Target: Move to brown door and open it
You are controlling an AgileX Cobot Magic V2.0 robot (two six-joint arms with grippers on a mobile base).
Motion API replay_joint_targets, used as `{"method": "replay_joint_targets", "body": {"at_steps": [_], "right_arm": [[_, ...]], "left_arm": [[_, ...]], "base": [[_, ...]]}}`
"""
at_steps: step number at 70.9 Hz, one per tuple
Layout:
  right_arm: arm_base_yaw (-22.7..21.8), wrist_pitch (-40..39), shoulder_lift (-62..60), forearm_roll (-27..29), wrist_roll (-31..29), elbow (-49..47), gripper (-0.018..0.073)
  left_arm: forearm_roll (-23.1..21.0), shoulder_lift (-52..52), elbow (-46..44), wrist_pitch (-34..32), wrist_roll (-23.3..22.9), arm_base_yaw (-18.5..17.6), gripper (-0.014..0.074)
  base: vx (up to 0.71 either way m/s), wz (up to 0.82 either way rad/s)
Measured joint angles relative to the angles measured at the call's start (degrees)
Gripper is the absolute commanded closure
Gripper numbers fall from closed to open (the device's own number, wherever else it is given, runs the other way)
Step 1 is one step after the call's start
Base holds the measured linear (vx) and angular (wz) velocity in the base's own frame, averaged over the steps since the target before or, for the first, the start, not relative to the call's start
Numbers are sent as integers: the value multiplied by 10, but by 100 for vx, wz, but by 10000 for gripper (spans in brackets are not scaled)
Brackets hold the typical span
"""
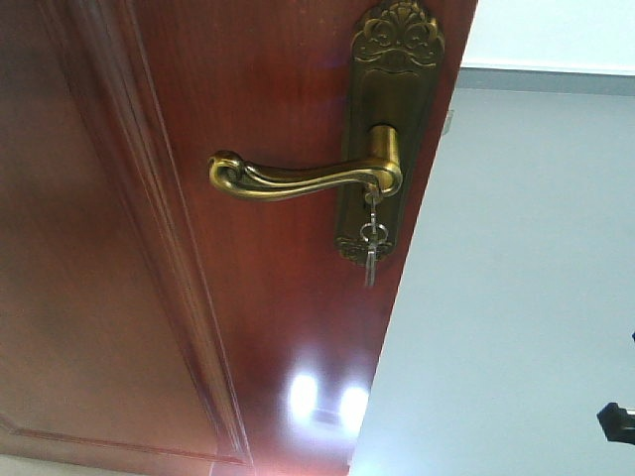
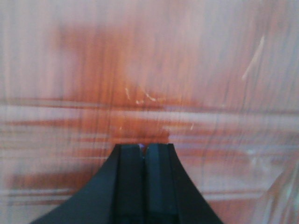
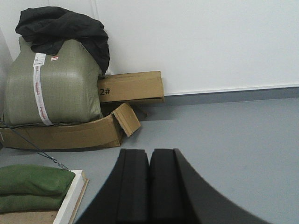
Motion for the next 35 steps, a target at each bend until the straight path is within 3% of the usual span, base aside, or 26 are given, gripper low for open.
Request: {"method": "replay_joint_targets", "body": {"at_steps": [5, 16, 18, 23, 29, 35], "right_arm": [[0, 0, 0, 0, 0, 0, 559], [0, 0, 0, 0, 0, 0, 559], [0, 0, 0, 0, 0, 0, 559], [0, 0, 0, 0, 0, 0, 559], [0, 0, 0, 0, 0, 0, 559], [0, 0, 0, 0, 0, 0, 559]], "left_arm": [[88, -1, 0, -5, -108, 0, 586], [354, -2, 0, -21, -385, 0, 586], [407, -2, 0, -23, -453, 0, 586], [524, 0, 0, -25, -561, 0, 586], [617, 1, 0, -32, -661, 0, 586], [663, 2, 1, -42, -696, 0, 586]], "base": [[0, 0], [0, 0], [0, 0], [0, 0], [0, 0], [0, 0]]}}
